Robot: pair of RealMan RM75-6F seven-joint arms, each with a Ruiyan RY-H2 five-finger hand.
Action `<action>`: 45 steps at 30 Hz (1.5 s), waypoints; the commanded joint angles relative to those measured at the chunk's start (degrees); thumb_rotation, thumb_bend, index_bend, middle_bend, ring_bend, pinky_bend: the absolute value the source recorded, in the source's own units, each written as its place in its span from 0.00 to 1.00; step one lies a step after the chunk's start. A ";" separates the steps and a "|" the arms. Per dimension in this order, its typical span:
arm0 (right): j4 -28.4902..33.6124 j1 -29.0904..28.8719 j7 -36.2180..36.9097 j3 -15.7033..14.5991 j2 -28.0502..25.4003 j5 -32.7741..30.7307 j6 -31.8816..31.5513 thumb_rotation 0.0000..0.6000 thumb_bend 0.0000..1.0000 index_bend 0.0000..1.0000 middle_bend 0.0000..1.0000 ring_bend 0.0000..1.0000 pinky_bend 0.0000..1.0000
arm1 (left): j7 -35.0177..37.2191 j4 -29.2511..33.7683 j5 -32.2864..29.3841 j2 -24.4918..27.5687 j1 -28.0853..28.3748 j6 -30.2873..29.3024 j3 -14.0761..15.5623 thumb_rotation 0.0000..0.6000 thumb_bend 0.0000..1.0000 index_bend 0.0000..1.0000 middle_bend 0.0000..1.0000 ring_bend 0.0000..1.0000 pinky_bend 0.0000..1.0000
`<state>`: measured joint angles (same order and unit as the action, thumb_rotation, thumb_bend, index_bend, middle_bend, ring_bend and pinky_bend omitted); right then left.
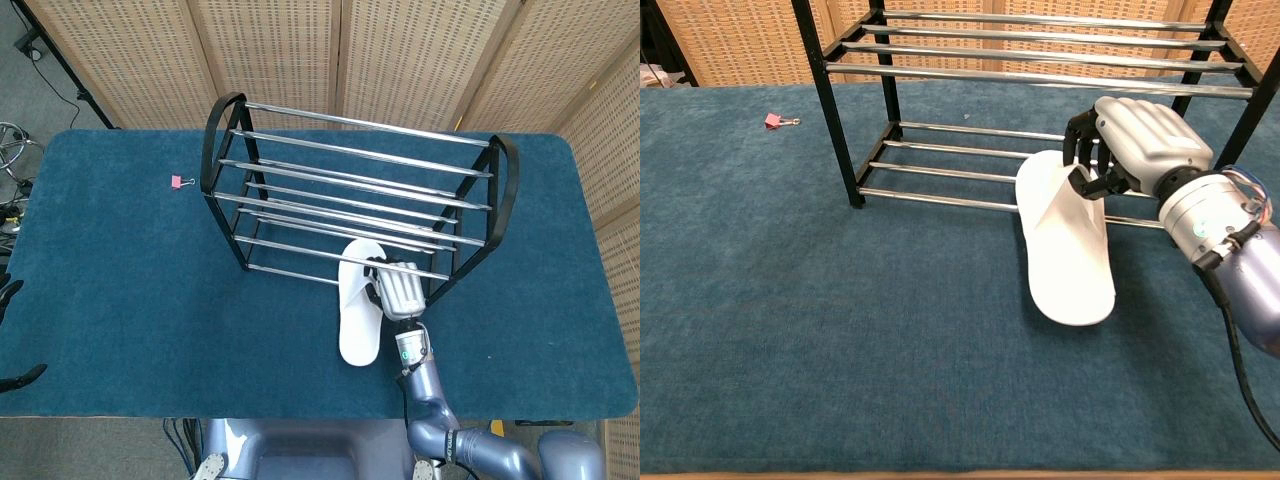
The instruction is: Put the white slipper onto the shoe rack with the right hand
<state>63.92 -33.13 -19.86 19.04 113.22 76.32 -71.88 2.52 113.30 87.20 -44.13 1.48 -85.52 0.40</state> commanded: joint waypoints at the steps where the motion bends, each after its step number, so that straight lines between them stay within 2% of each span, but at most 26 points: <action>1: -0.54 -0.50 0.68 0.41 0.18 -0.54 0.53 1.00 0.51 0.63 0.60 0.58 0.65 | -0.24 -0.06 -0.39 -0.14 0.23 0.45 -0.09 1.00 0.00 0.00 0.00 0.00 0.00; 12: -7.25 -4.06 5.39 4.08 2.56 -3.67 1.89 1.00 0.51 0.63 0.60 0.58 0.65 | -2.02 0.23 -1.27 -0.82 0.80 1.62 -0.18 1.00 0.00 0.00 0.00 0.00 0.00; 28: -12.49 -6.90 6.78 5.60 3.57 -5.91 3.91 1.00 0.51 0.63 0.60 0.58 0.65 | -2.28 0.40 -1.54 -0.85 0.94 1.94 -0.18 1.00 0.00 0.00 0.00 0.00 0.00; 45: -21.66 -11.20 7.94 7.39 6.95 -8.60 4.69 1.00 0.51 0.63 0.60 0.58 0.65 | -1.52 0.07 -2.49 -0.67 1.42 2.67 -0.53 1.00 0.00 0.00 0.00 0.00 0.00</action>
<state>42.81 -43.97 -12.10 26.14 119.93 68.07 -67.29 0.99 113.40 84.73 -44.81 2.88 -82.87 -0.11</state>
